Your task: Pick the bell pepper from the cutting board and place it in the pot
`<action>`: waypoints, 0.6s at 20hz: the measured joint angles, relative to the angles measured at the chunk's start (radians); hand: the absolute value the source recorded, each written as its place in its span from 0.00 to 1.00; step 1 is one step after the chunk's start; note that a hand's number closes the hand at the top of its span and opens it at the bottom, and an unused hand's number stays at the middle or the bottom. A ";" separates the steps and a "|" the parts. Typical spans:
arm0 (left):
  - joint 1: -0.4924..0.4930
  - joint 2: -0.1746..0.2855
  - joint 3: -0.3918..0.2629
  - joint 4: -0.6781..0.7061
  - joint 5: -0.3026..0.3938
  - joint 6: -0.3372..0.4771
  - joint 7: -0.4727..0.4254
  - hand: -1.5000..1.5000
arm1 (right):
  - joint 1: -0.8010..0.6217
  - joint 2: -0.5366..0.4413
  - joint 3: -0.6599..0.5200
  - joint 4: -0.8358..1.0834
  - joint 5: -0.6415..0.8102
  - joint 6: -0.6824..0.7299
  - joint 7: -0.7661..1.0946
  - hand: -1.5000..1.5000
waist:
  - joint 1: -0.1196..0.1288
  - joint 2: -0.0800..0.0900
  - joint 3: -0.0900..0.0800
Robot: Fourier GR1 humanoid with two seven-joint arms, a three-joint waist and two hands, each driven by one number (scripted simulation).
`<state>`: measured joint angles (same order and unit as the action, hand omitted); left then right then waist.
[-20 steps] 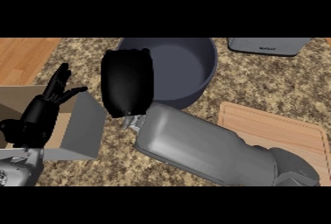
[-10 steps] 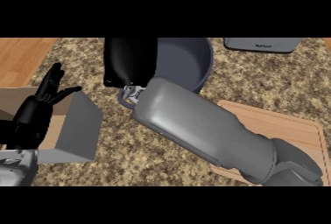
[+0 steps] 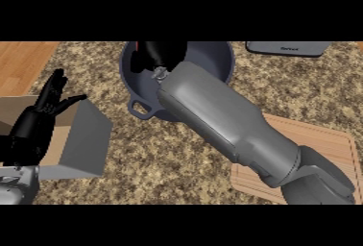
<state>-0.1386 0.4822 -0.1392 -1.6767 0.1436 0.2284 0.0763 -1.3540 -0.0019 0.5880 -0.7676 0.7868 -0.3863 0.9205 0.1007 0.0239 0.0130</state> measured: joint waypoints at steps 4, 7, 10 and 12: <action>0.005 -0.001 -0.002 -0.010 -0.007 0.002 -0.011 0.50 | -0.008 -0.001 -0.025 0.105 -0.014 -0.032 -0.067 1.00 | 0.005 0.007 0.001; 0.009 -0.002 -0.006 -0.022 -0.007 -0.001 -0.017 0.50 | -0.013 -0.003 -0.030 0.186 -0.013 -0.040 -0.122 1.00 | 0.012 0.012 0.000; 0.006 -0.002 -0.010 -0.034 -0.008 0.000 -0.008 0.50 | -0.007 0.000 -0.062 0.243 -0.036 -0.075 -0.172 0.00 | 0.021 0.019 0.001; 0.003 -0.003 -0.009 -0.034 -0.009 0.000 -0.010 0.50 | 0.000 0.001 -0.089 0.273 -0.060 -0.100 -0.201 0.00 | 0.023 0.023 0.002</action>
<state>-0.1359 0.4789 -0.1486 -1.7104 0.1347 0.2283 0.0662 -1.3538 -0.0012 0.4992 -0.4949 0.7269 -0.4858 0.7196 0.1233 0.0466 0.0147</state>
